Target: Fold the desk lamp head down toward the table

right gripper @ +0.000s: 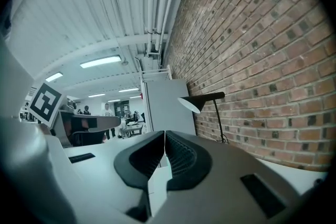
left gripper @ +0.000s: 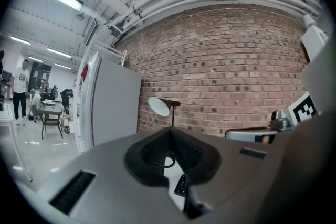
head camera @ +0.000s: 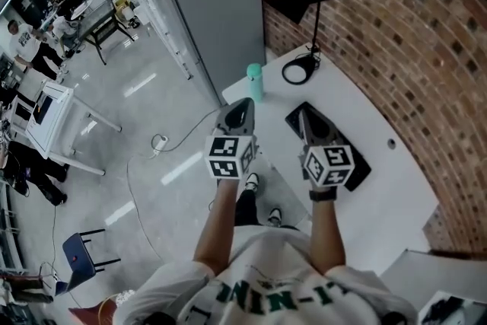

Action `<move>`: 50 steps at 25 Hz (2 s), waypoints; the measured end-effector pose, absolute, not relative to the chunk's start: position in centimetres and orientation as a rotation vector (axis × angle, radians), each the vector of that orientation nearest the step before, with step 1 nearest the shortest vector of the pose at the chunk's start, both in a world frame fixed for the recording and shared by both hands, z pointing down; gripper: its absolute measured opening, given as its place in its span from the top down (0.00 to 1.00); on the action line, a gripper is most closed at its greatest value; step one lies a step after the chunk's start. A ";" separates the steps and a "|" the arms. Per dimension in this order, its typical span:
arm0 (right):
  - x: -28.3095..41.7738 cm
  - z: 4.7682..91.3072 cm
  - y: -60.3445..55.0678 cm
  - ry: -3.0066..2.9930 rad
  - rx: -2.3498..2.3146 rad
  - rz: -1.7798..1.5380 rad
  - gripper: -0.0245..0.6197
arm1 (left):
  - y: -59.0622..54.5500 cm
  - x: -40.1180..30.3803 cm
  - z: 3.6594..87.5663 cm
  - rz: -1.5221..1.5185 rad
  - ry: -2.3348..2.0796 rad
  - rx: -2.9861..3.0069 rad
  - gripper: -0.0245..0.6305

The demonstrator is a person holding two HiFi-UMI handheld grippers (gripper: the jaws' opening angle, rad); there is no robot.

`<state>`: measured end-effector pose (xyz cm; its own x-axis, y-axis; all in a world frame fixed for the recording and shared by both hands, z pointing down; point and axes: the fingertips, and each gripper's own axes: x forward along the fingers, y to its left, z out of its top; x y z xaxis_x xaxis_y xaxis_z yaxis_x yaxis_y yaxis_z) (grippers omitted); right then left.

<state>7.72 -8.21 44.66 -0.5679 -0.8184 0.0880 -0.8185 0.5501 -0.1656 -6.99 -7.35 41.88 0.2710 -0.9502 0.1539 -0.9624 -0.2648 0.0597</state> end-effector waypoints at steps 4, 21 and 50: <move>7.1 44.5 -11.3 -2.750 1.473 0.264 0.95 | -10.9 -7.0 41.9 0.109 -1.772 2.419 0.96; 5.3 42.6 -23.9 -2.699 1.586 0.193 0.95 | -27.3 -5.7 39.6 0.078 -1.493 2.572 0.88; 11.4 44.4 -32.7 -2.570 1.736 0.264 0.95 | -38.7 -1.3 37.8 -0.119 -1.309 2.601 0.79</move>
